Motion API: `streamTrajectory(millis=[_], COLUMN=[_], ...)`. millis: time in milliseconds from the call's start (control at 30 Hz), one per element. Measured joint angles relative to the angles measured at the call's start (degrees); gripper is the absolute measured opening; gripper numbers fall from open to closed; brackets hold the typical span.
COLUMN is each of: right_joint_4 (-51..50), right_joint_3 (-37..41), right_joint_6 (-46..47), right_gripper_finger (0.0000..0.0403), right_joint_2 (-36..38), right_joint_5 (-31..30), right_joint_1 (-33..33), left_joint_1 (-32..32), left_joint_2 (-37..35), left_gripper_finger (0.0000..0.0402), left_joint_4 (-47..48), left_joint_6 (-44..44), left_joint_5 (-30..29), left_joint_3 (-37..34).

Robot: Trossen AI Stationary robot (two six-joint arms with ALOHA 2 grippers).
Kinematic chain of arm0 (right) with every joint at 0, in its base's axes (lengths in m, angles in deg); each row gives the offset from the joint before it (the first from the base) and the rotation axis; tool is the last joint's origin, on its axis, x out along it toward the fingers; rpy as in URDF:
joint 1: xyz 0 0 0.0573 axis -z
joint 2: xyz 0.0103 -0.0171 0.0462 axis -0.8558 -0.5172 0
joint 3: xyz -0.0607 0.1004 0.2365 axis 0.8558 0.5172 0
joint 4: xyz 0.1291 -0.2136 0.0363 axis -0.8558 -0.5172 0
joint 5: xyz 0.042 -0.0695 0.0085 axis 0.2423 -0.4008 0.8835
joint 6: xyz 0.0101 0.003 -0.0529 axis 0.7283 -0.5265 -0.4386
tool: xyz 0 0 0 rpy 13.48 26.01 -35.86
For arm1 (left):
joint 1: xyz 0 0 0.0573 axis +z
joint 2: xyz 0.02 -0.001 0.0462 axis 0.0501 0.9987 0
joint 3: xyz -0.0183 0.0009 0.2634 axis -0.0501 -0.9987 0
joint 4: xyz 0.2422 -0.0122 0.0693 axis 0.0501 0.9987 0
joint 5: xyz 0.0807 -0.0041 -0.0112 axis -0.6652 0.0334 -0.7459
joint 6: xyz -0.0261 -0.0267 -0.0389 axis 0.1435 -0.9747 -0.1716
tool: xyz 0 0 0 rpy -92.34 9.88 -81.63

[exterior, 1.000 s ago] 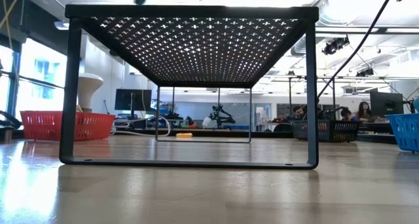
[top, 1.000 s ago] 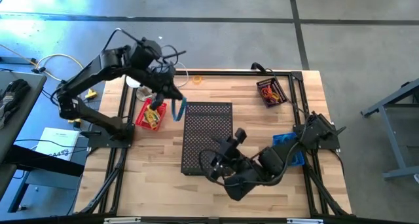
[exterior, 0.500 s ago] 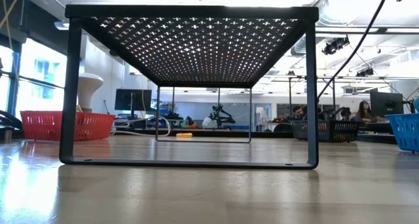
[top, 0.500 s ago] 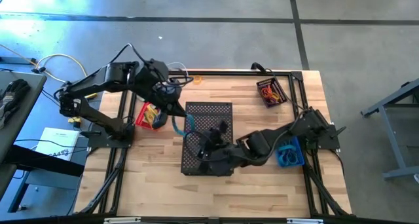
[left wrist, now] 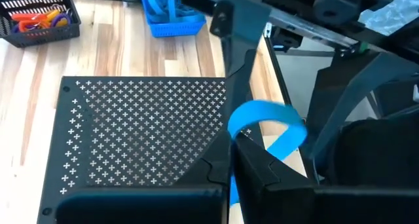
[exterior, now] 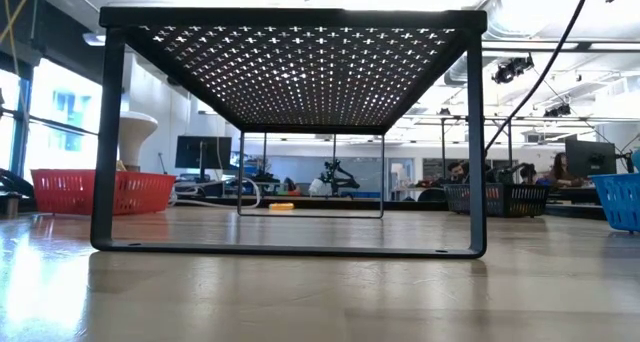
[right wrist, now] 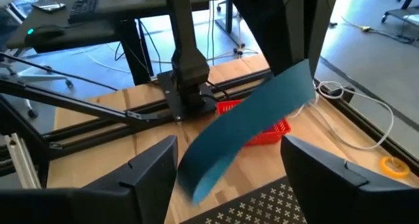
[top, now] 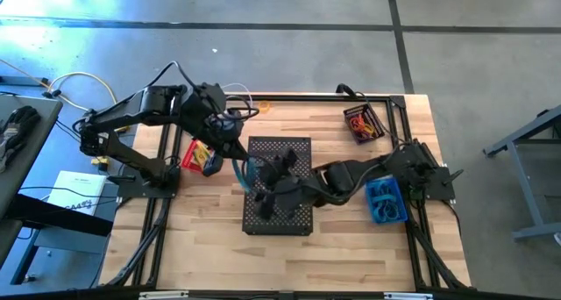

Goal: Pick & Place Office Desk Supplies
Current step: Put the blue rubber band into the blue bin

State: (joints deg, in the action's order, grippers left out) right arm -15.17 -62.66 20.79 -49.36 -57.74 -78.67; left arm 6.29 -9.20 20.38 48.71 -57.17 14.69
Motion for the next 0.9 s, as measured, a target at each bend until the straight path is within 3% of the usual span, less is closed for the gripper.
streamTrajectory(millis=[200,333,833,900], right_joint_4=[0.2,0.1,1.9,1.9], right_joint_3=[0.0,0.0,0.0,0.0], right_joint_6=[-0.5,-1.2,-3.1,-3.3], right_gripper_finger=[0.0262,0.0240,0.0016,0.0008], right_joint_2=[0.0,0.0,0.0,0.0], right_joint_5=[3.2,3.8,4.9,5.2], right_joint_1=[2.0,2.5,3.7,3.7], left_joint_1=[0.0,0.0,0.0,0.0], left_joint_2=[0.0,0.0,0.0,0.0], left_gripper_finger=[0.0001,0.0001,0.0001,0.0001], left_joint_4=[0.0,0.0,0.0,0.0], left_joint_6=[0.0,0.4,1.0,1.0], left_joint_5=[0.0,0.0,0.0,0.0], left_joint_3=[0.0,0.0,0.0,0.0])
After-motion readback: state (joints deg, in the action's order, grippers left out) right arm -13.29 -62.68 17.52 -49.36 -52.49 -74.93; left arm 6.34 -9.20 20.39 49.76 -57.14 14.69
